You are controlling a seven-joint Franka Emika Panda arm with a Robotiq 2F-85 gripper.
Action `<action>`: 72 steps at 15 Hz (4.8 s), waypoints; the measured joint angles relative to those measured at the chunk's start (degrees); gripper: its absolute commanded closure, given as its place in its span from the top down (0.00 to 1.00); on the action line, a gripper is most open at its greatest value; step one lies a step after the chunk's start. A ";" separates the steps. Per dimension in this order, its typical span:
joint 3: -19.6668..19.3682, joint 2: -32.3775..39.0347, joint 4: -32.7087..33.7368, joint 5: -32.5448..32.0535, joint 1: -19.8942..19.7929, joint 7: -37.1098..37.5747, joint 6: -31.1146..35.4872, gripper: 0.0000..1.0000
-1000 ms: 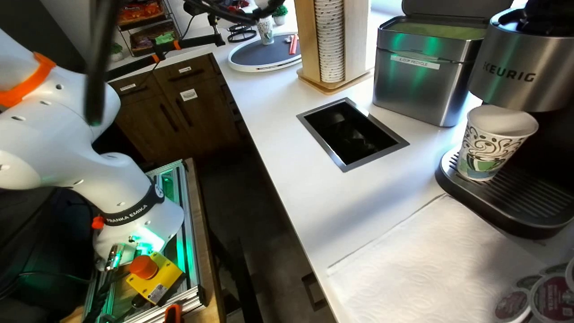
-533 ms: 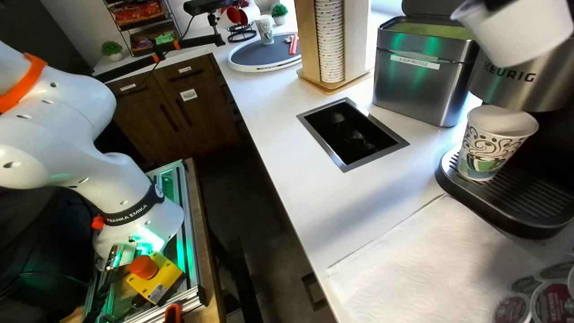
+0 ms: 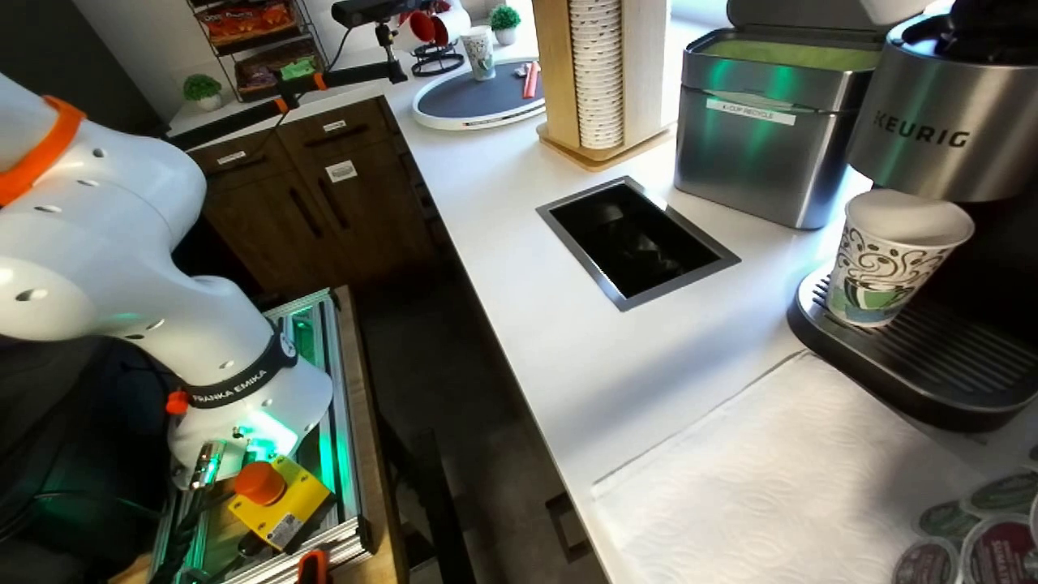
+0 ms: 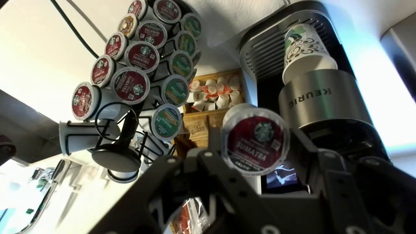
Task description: Remove one coffee pod from the stand on the right and place it in the coffeemaker chamber.
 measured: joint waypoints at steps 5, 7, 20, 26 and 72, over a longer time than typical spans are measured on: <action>-0.42 0.92 1.41 6.48 1.84 -9.09 0.09 0.29; -1.26 1.95 2.82 10.63 3.35 -15.10 0.08 0.29; -3.18 15.35 14.56 24.98 5.82 -36.32 0.03 0.29; -1.94 21.54 19.93 27.70 4.39 -39.04 -1.05 0.29; 4.08 30.66 29.15 27.88 -2.44 -39.72 -9.45 1.00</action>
